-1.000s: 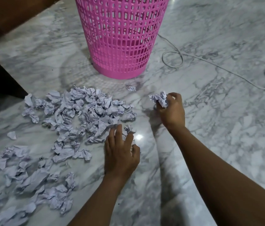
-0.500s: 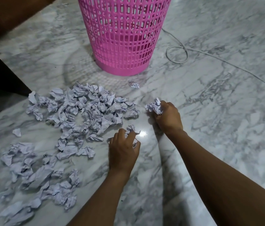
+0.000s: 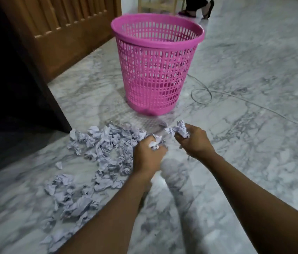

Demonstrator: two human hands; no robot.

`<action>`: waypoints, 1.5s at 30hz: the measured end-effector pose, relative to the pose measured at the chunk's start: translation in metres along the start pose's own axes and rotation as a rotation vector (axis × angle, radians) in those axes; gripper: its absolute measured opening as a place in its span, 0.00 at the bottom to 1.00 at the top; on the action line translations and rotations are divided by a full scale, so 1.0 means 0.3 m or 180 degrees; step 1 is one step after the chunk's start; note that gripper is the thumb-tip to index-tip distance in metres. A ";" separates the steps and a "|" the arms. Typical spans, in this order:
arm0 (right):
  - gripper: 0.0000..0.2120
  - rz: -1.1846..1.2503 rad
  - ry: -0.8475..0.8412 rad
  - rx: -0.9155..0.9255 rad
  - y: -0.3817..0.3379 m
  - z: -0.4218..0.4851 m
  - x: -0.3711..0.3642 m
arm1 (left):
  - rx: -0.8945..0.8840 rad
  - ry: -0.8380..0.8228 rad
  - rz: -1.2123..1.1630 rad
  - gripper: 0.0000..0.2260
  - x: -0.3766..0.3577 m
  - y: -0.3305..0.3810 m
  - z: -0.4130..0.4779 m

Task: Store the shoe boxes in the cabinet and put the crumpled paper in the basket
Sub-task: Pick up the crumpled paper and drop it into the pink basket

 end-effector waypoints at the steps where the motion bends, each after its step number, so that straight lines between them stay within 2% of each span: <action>1: 0.02 0.0047 0.0035 0.0089 -0.066 0.012 0.032 | 0.0045 0.0016 -0.0186 0.11 0.037 0.056 0.024; 5: 0.02 -0.0093 0.0136 0.0480 -0.366 0.093 0.192 | 0.0057 0.0178 -0.0646 0.08 0.221 0.305 0.185; 8: 0.03 -0.0355 0.0334 0.0803 -0.603 0.192 0.319 | -0.0031 0.0359 -0.1059 0.13 0.364 0.515 0.285; 13: 0.07 0.0149 0.0664 0.0848 -0.855 0.444 0.417 | -0.0378 0.0461 -0.1751 0.14 0.496 0.817 0.428; 17: 0.05 0.0750 0.0874 0.0672 -0.858 0.634 0.435 | -0.0220 0.0421 -0.2325 0.09 0.436 0.911 0.570; 20: 0.05 0.0918 0.0770 0.0599 -0.782 0.769 0.442 | -0.0146 0.0548 -0.2252 0.09 0.338 0.918 0.675; 24: 0.07 0.1219 0.0705 0.0426 -0.649 0.938 0.406 | 0.0033 0.1026 -0.2177 0.11 0.194 0.878 0.847; 26: 0.09 0.1108 0.0557 0.0324 -0.579 1.008 0.376 | 0.0270 0.1119 -0.1972 0.09 0.129 0.851 0.942; 28: 0.08 0.0949 0.0264 0.0091 -0.512 1.055 0.343 | 0.0487 0.1071 -0.1580 0.13 0.076 0.822 1.011; 31: 0.19 0.0895 0.0005 -0.0374 -0.440 1.107 0.312 | 0.0822 0.0448 -0.0637 0.21 0.016 0.770 1.067; 33: 0.18 0.0789 -0.0044 -0.0331 -0.440 1.122 0.300 | 0.0750 0.0154 0.0328 0.23 0.020 0.753 1.057; 35: 0.13 0.0381 -0.0068 -0.0109 -0.458 1.107 0.308 | 0.0129 0.0048 0.1416 0.18 0.058 0.750 1.021; 37: 0.09 -0.0049 -0.0021 0.0138 -0.466 1.071 0.340 | -0.0451 -0.0101 0.1940 0.14 0.102 0.757 0.953; 38: 0.07 -0.0194 -0.0041 0.0293 -0.471 1.045 0.357 | -0.0601 -0.0096 0.2072 0.14 0.127 0.756 0.913; 40: 0.11 -0.0333 -0.0144 0.0716 -0.480 0.972 0.385 | -0.0763 -0.0005 0.2081 0.14 0.174 0.747 0.825; 43: 0.19 -0.0471 -0.0806 0.1473 -0.507 0.817 0.395 | -0.1038 -0.0156 0.2155 0.13 0.236 0.688 0.703; 45: 0.19 -0.0919 -0.1110 0.1908 -0.506 0.734 0.386 | -0.1235 -0.0324 0.2522 0.17 0.269 0.636 0.655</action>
Point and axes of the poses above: each hand's wrist, its own z-axis towards the middle knuckle, its own x-axis out of the back of the hand, y = z × x, the point moved 1 cm from there along z, towards the middle knuckle
